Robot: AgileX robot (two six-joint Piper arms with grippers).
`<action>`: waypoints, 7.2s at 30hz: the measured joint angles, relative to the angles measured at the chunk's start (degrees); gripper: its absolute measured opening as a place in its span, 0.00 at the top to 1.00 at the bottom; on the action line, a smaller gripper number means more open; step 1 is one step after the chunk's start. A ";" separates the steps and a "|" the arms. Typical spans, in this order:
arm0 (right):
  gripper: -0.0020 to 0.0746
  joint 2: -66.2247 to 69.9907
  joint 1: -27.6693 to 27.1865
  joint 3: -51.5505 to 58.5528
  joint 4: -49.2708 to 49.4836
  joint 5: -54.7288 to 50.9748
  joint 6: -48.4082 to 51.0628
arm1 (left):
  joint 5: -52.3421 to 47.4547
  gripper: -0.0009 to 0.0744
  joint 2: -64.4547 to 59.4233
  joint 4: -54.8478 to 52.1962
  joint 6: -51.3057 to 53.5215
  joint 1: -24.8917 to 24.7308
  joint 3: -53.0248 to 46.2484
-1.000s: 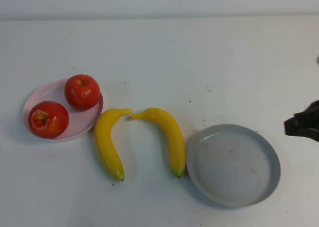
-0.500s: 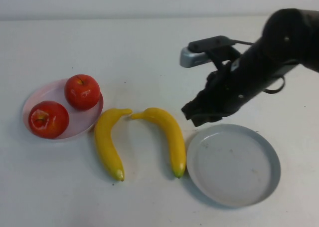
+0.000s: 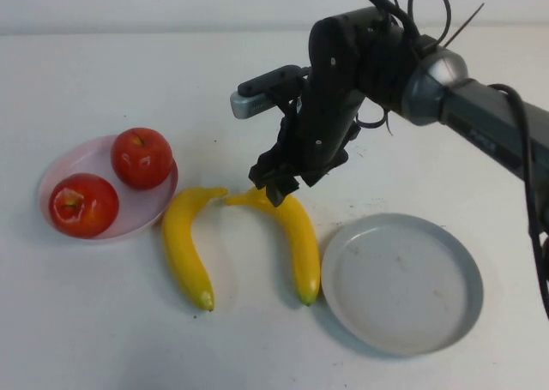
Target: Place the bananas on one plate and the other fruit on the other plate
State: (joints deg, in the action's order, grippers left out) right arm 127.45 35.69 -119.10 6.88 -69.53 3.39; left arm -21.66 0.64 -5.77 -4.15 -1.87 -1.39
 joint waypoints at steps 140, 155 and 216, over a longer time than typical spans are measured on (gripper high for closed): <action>0.56 15.08 13.37 -21.28 -6.53 -1.54 -7.84 | 0.00 0.99 0.00 0.00 0.00 0.00 0.00; 0.56 -13.66 1.69 -2.96 -8.08 -1.78 -12.11 | 0.00 0.99 0.00 -0.09 0.00 0.00 0.00; 0.97 -47.22 -1.98 37.82 -3.07 -0.82 -11.35 | 0.00 0.99 0.00 -0.09 0.00 0.00 0.00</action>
State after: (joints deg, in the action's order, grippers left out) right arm 80.23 33.71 -81.28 3.81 -70.35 -7.97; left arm -21.66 0.64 -5.86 -4.15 -1.87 -1.39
